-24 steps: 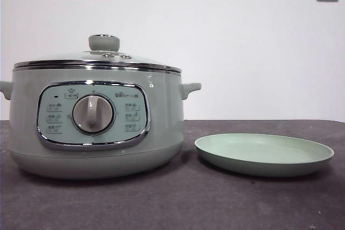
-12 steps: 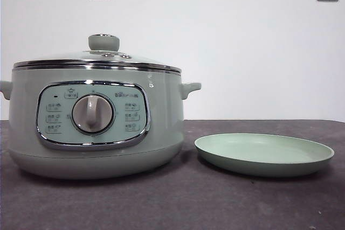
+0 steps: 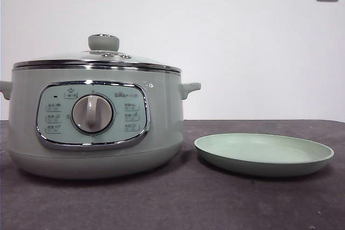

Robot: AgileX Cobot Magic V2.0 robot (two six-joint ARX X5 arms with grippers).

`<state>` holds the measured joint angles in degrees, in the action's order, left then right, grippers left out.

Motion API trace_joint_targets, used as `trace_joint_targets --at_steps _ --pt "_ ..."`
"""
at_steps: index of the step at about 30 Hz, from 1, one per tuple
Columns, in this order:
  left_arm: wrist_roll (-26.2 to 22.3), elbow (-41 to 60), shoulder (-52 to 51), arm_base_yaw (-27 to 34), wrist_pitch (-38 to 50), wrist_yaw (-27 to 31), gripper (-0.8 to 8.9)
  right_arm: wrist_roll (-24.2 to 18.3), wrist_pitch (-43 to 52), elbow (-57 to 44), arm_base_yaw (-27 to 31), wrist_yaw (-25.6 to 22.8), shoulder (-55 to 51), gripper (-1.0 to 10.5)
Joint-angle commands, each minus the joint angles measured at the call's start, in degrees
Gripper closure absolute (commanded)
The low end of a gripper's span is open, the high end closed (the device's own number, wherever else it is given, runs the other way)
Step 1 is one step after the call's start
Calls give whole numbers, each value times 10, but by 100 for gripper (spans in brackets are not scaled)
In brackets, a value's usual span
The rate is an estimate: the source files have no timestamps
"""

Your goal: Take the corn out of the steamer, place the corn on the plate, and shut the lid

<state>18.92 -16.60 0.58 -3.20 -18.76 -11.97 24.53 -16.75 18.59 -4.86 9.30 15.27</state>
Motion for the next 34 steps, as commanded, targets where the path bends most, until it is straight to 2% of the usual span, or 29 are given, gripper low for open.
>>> trace_joint_targets --at_steps 1,5,9,15,21,22,25,26,27,30,31,34 --pt "-29 -23 1 2 -6 2 822 -35 -4 46 -1 29 50 956" --pt "-34 -62 44 2 -20 -2 822 -66 -23 121 -1 74 130 955" --pt "-69 -119 131 2 -50 -13 822 -102 -63 194 -1 132 201 951" --pt "-117 -223 283 2 -90 -65 822 -168 -143 283 -1 219 292 946" --pt "-153 -331 420 -1 -144 -145 817 -212 -205 329 -2 255 351 937" --pt "-157 -345 437 -2 -149 -156 817 -215 -209 331 -2 254 356 917" --pt "-160 -380 485 -6 -159 -183 808 -216 -214 332 -2 252 367 757" --pt "-160 -389 497 -9 -159 -185 776 -216 -215 332 -2 252 369 708" --pt "-160 -396 508 -13 -157 -185 701 -216 -215 332 -2 250 371 672" --pt "-160 -409 533 -27 -147 -183 401 -216 -214 332 -2 248 372 620" --pt "-159 -409 539 -31 -139 -183 354 -216 -213 332 -2 248 372 620" --pt "-151 -409 555 -52 -109 -181 342 -216 -211 332 -2 248 372 620"
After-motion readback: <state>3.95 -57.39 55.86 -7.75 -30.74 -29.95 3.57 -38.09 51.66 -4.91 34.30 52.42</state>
